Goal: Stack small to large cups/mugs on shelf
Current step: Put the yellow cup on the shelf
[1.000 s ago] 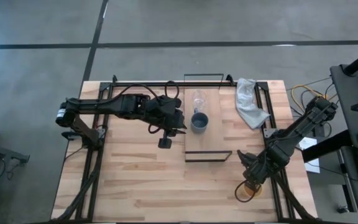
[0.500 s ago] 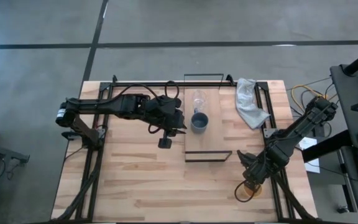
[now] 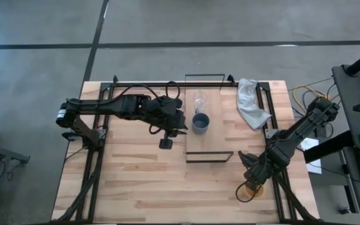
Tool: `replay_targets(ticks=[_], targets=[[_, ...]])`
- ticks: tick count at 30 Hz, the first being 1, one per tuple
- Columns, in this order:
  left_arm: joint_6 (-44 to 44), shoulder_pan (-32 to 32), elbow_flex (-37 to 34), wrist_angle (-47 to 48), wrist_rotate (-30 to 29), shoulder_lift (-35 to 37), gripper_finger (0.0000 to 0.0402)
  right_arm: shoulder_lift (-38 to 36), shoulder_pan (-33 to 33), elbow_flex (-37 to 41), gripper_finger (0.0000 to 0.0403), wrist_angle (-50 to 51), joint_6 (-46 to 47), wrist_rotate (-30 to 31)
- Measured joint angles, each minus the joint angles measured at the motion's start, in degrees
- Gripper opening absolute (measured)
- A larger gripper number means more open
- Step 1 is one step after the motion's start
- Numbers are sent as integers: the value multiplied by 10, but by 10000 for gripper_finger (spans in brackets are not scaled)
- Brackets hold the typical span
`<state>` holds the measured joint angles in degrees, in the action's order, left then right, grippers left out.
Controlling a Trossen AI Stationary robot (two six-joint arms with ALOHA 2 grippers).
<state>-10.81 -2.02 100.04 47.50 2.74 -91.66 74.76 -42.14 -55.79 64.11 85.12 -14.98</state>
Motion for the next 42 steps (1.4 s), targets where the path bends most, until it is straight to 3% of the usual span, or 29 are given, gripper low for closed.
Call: replay_targets(ticks=[35, 42], targets=[[0, 0, -1, 0, 0, 0, 68, 0, 0, 33, 53, -35, 4, 0], [0, 0, -1, 0, 0, 0, 68, 0, 0, 33, 12, -36, 4, 1]])
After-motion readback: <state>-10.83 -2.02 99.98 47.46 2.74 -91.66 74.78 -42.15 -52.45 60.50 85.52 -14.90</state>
